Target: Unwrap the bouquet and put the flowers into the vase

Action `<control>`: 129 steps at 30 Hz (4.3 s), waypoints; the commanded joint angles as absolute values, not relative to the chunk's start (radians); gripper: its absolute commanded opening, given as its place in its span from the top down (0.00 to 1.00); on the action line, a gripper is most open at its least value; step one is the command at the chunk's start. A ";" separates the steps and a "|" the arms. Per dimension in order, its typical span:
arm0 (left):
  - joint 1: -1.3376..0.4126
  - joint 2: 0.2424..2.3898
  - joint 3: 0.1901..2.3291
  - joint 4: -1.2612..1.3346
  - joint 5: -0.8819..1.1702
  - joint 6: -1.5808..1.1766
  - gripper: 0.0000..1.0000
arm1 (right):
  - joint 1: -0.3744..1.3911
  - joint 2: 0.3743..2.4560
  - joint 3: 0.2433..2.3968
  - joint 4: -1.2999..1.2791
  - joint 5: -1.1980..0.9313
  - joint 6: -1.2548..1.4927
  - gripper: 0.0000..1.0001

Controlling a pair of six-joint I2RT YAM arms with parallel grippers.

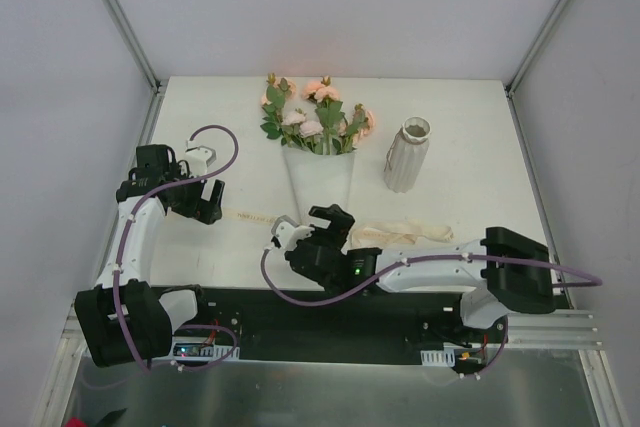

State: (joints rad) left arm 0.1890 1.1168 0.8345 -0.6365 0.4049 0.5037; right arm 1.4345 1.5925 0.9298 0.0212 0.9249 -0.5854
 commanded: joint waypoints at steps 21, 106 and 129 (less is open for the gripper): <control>0.181 1.095 0.827 -0.649 0.466 0.500 0.01 | 1.454 1.578 0.937 -0.169 0.686 -0.359 0.03; -0.498 1.807 1.644 -0.670 0.293 0.448 0.01 | 1.554 1.289 1.270 -1.655 1.555 1.284 0.03; -0.348 2.065 1.824 -0.683 0.342 0.365 0.01 | 1.525 1.183 1.134 -1.657 1.505 1.361 0.03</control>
State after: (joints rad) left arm -0.4232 2.0537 1.7977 -0.6624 0.2623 0.4000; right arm 1.5288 1.2102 1.1378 -1.3224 1.4624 1.3273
